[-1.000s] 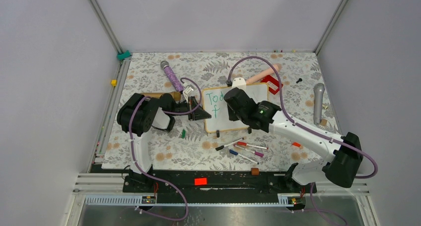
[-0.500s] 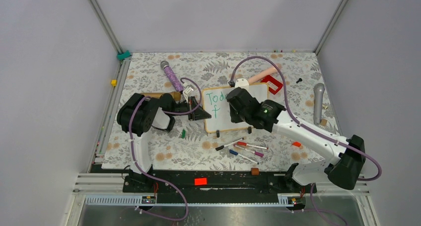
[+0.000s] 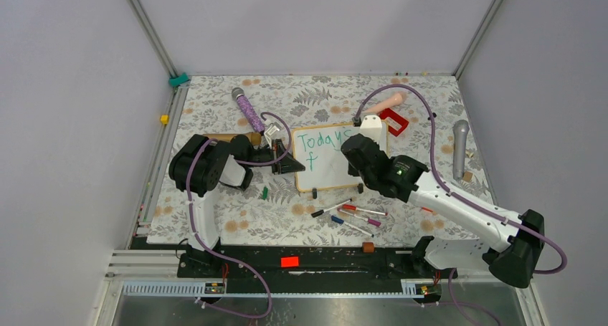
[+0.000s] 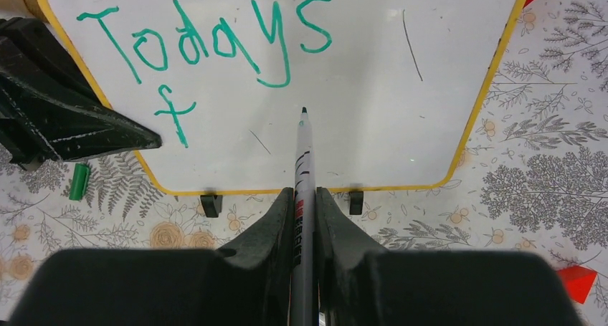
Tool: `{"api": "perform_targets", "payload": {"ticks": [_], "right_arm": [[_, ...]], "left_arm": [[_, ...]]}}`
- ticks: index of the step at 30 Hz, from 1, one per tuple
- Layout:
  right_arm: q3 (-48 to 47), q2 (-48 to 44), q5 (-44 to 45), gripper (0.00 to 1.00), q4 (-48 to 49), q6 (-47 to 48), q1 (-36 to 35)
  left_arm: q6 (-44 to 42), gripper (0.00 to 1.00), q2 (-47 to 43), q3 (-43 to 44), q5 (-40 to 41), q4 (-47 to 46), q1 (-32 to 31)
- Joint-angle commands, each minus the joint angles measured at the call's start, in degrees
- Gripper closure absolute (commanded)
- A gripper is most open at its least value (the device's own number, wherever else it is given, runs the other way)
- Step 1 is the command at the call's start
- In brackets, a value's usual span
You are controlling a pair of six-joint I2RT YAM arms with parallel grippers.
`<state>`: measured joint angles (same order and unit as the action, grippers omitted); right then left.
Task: Write a sentence on the whiteboard
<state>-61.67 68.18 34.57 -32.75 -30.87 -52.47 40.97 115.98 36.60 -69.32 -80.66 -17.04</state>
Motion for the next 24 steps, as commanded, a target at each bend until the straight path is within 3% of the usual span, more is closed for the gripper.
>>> {"api": "perform_targets", "payload": {"ticks": [1, 4, 7, 24], "right_arm": [[2.11, -0.97, 2.6, 1.0, 4.12, -0.1, 0.17], [3.47, -0.68, -8.4, 1.0, 10.4, 5.47, 0.17], [-0.44, 1.67, -16.36, 1.0, 7.85, 7.88, 0.22], [-2.55, 2.99, -15.56, 1.0, 4.65, 7.32, 0.14]], "left_arm": [[-1.24, 1.0, -2.81, 0.03, -3.39, -4.15, -0.44], [-1.2, 1.0, -2.96, 0.15, -3.52, -4.16, -0.41], [-1.14, 1.0, -3.3, -0.53, -4.31, -4.15, -0.45], [-1.21, 1.0, -2.87, -0.68, -4.97, -4.15, -0.32]]}}
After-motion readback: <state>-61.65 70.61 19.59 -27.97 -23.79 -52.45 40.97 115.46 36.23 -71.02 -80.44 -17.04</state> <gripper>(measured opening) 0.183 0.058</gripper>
